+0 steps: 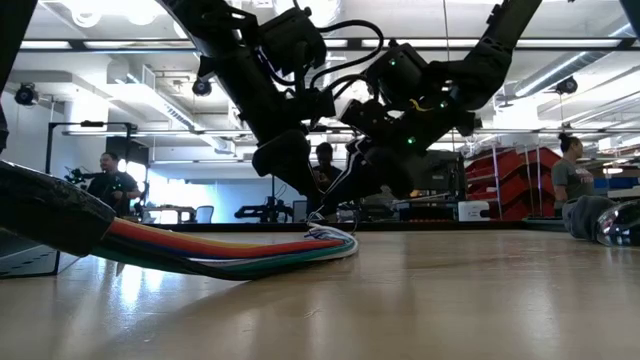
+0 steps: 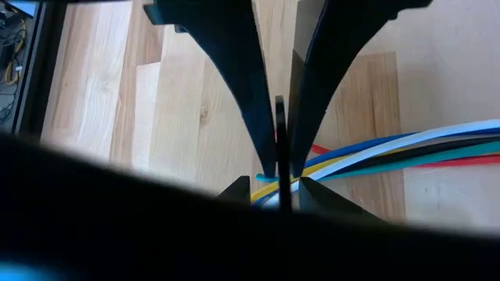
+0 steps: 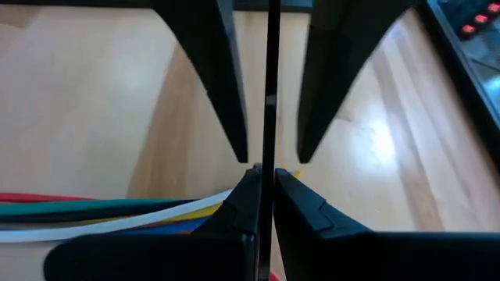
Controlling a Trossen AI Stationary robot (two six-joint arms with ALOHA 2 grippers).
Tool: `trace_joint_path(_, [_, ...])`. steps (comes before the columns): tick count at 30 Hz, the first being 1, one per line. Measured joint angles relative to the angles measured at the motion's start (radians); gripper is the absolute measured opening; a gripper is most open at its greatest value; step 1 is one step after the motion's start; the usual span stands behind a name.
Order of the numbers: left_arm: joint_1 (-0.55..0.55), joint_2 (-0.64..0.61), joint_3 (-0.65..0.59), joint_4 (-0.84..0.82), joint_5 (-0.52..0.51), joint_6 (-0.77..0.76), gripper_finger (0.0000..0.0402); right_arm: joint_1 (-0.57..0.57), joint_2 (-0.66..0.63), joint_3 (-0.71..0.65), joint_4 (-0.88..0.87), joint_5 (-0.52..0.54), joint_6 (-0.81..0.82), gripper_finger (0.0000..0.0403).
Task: Ziptie cables
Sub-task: Wrap the cable wires with the black zip tie
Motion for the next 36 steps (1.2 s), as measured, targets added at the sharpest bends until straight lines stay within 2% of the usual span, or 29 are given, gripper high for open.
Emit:
trace_joint_path(8, [0.000,0.000,0.023,-0.004,0.000,0.001,0.0101,-0.014,-0.001,0.000,0.003,-0.016,-0.003,0.0009])
trace_joint_path(26, [0.000,-0.002,0.028,-0.026,0.000,-0.003,0.0047,-0.014,-0.002,0.000,0.000,-0.016,0.001,0.0009])
trace_joint_path(30, [0.000,-0.002,0.028,-0.028,0.000,-0.004,0.0053,-0.014,-0.002,0.000,0.000,-0.016,0.001,0.0009])
trace_joint_path(36, [0.000,-0.002,0.027,-0.045,0.000,-0.004,0.0084,-0.014,-0.002,0.006,0.000,-0.015,0.001,0.0009])
